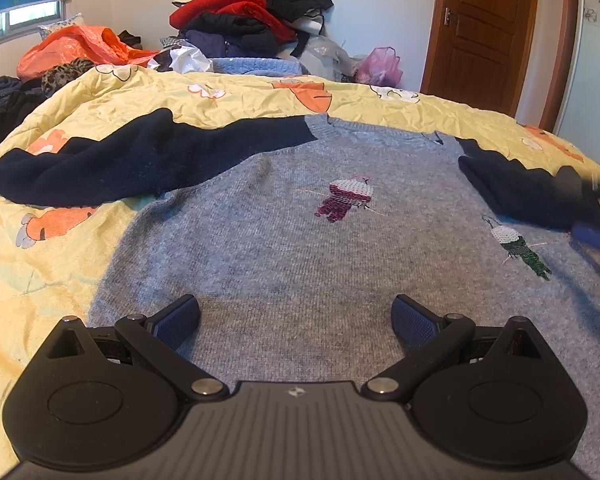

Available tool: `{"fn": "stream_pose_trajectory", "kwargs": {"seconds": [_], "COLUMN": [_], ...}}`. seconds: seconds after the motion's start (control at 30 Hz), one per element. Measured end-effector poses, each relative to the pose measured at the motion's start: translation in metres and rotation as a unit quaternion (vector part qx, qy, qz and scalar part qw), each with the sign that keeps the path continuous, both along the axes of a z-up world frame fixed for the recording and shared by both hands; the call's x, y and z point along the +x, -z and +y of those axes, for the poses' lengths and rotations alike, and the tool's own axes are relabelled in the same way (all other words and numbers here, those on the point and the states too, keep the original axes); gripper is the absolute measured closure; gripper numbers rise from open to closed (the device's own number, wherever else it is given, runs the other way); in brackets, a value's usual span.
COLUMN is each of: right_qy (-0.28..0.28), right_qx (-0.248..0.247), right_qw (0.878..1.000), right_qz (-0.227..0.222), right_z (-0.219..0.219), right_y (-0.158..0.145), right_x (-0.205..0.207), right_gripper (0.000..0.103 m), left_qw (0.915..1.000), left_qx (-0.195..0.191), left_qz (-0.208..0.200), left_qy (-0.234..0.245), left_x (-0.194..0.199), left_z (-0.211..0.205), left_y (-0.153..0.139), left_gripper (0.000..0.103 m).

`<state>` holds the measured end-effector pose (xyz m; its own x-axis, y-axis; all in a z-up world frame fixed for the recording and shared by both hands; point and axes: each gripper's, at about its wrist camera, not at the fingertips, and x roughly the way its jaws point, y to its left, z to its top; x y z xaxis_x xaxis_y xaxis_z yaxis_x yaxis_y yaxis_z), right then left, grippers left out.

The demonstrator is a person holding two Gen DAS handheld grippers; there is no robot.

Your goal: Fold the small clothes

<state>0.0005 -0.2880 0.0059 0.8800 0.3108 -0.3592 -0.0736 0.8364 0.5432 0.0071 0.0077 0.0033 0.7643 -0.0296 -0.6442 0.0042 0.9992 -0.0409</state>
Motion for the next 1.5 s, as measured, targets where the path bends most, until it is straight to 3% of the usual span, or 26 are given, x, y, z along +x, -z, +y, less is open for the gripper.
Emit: {"fn": "stream_pose_trajectory", "kwargs": {"seconds": [0.1, 0.17, 0.2, 0.3, 0.47, 0.53, 0.6, 0.67, 0.73, 0.77, 0.8, 0.87, 1.17, 1.33, 1.5], "right_qy": [-0.019, -0.027, -0.028, -0.032, -0.03, -0.026, -0.022, -0.02, -0.02, -0.02, -0.02, -0.02, -0.022, -0.024, -0.025], "right_qx": [0.013, 0.023, 0.025, 0.071, 0.113, 0.128, 0.151, 0.167, 0.166, 0.161, 0.154, 0.144, 0.14, 0.131, 0.126], "right_qw": [0.999, 0.999, 0.999, 0.997, 0.993, 0.991, 0.988, 0.985, 0.986, 0.987, 0.988, 0.989, 0.99, 0.991, 0.992], "right_qz": [0.023, -0.009, -0.011, 0.011, -0.004, -0.01, -0.017, -0.022, -0.023, -0.022, -0.021, -0.019, -0.019, -0.017, -0.017], "right_z": [0.002, 0.0, -0.001, -0.015, -0.026, -0.03, -0.035, -0.04, -0.039, -0.037, -0.035, -0.032, -0.032, -0.031, -0.03], "right_y": [0.008, 0.006, 0.006, 0.01, 0.014, 0.016, 0.018, 0.02, 0.02, 0.02, 0.019, 0.019, 0.02, 0.019, 0.019], "right_x": [-0.009, -0.013, -0.012, -0.005, -0.006, -0.008, -0.01, -0.01, -0.009, -0.009, -0.008, -0.007, -0.005, -0.004, -0.003], "right_gripper": [0.014, 0.0, 0.0, 0.001, 0.001, 0.001, 0.001, 0.001, 0.001, 0.001, 0.001, 0.001, 0.001, 0.0, 0.0], "left_qw": [0.9996, 0.9992, 0.9977, 0.9804, 0.9495, 0.9459, 0.9547, 0.9547, 0.9544, 0.9564, 0.96, 0.9653, 0.9834, 0.9919, 0.9933], "left_qx": [0.015, -0.022, -0.057, -0.183, -0.275, -0.271, -0.248, -0.248, -0.242, -0.226, -0.206, -0.184, -0.113, -0.088, -0.086], "left_qz": [0.022, 0.033, 0.039, 0.052, 0.108, 0.142, 0.123, 0.124, 0.128, 0.138, 0.144, 0.134, 0.068, 0.061, 0.076], "left_qy": [-0.011, -0.009, 0.001, 0.049, 0.106, 0.108, 0.109, 0.108, 0.119, 0.124, 0.124, 0.128, 0.124, 0.069, 0.011], "left_x": [0.011, 0.022, 0.03, 0.063, 0.127, 0.149, 0.158, 0.164, 0.167, 0.169, 0.171, 0.17, 0.149, 0.142, 0.134], "left_z": [-0.009, -0.012, -0.014, -0.024, -0.075, -0.099, -0.116, -0.127, -0.138, -0.142, -0.144, -0.147, -0.122, -0.067, -0.008], "left_y": [-0.007, -0.018, -0.024, -0.037, -0.026, -0.012, -0.012, -0.011, -0.01, -0.008, -0.007, -0.006, -0.037, -0.033, -0.014], "left_gripper": [0.0, 0.0, 0.0, 0.0, 0.0, 0.0, 0.001, 0.002, 0.038, 0.071, 0.085, 0.092, 0.096, 0.096, 0.096]}}
